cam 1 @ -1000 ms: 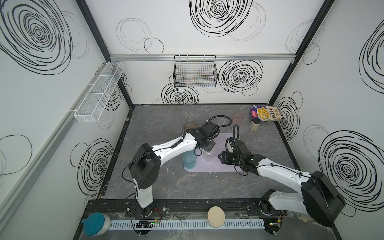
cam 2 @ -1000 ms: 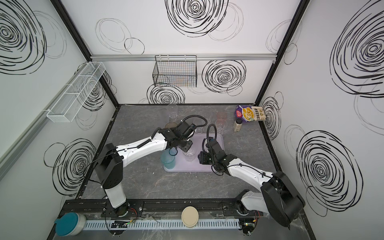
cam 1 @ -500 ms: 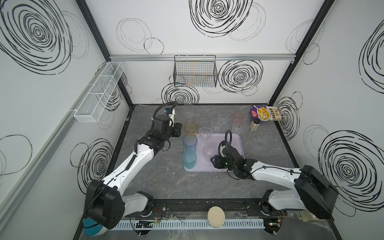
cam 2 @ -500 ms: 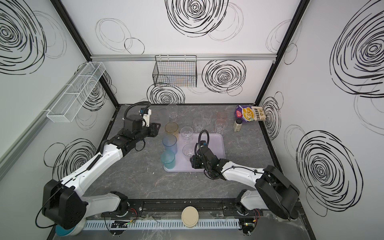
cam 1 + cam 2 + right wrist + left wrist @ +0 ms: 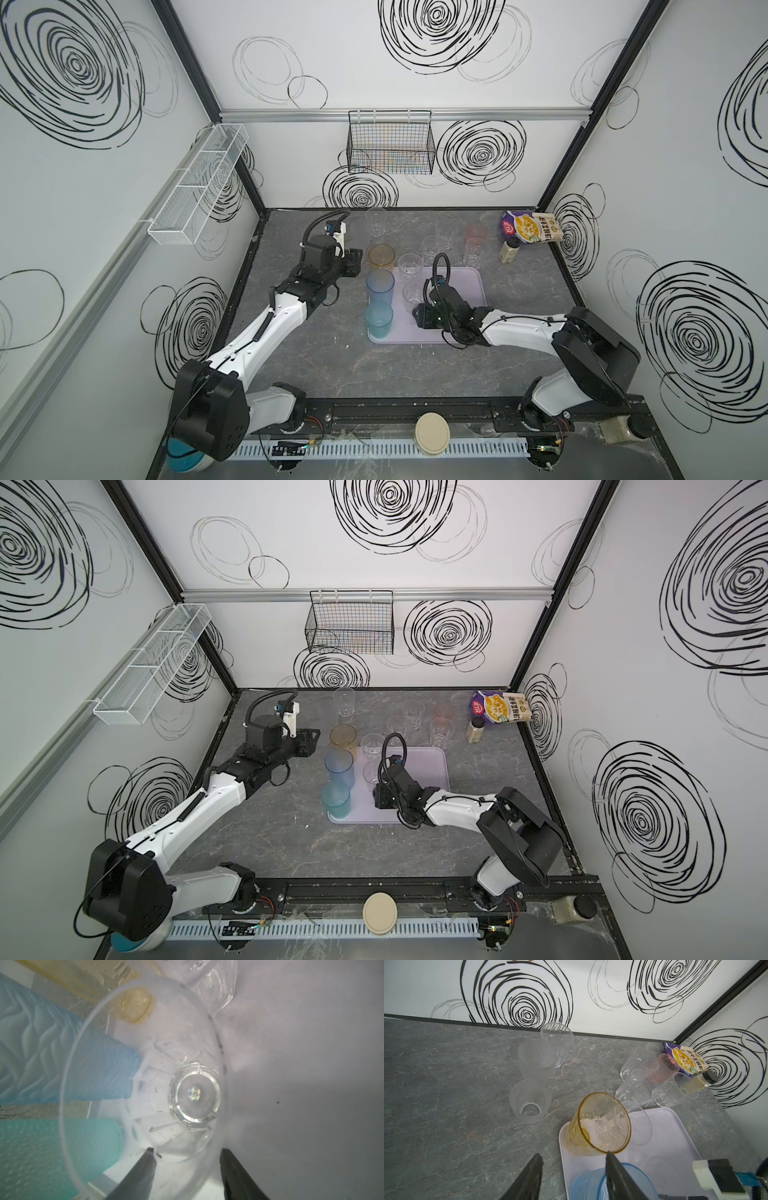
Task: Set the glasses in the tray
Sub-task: 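Withdraw the left gripper while the right gripper moves over the clear glasses on the tray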
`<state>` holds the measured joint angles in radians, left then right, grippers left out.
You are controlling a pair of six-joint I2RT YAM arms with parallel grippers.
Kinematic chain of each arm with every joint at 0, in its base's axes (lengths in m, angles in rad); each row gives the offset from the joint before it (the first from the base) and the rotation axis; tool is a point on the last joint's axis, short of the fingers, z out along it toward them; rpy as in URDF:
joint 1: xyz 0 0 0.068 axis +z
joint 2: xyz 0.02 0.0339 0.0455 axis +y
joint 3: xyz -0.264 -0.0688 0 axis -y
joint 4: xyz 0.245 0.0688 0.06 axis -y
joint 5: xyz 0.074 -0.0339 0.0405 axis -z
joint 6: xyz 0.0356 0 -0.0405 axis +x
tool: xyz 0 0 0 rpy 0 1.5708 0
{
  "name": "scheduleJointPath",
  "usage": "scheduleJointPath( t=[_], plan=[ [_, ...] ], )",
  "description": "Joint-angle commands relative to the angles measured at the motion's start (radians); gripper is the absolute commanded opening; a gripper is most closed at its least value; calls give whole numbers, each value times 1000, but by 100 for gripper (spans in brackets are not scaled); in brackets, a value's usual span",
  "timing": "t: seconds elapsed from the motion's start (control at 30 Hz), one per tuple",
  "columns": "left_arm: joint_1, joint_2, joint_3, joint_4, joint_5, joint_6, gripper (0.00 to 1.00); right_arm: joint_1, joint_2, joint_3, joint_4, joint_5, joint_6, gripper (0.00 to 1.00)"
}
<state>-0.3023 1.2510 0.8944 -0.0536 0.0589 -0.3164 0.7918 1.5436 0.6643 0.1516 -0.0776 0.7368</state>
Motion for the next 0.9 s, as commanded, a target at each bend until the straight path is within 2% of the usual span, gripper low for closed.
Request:
scheduleJointPath(
  t=[0.0, 0.27, 0.4, 0.67, 0.87],
  plan=[
    [14, 7, -11, 60, 16, -13, 53, 4, 26, 41, 20, 22, -10, 54],
    [22, 12, -18, 67, 24, -22, 53, 1, 20, 48, 7, 14, -36, 54],
    [23, 15, -20, 70, 28, -26, 53, -14, -30, 26, -43, 53, -63, 54],
    [19, 17, -23, 73, 26, -38, 53, -115, -114, -35, -72, 75, -80, 54],
    [8, 21, -28, 75, 25, -34, 53, -155, -85, -23, -50, 64, -80, 54]
  ],
)
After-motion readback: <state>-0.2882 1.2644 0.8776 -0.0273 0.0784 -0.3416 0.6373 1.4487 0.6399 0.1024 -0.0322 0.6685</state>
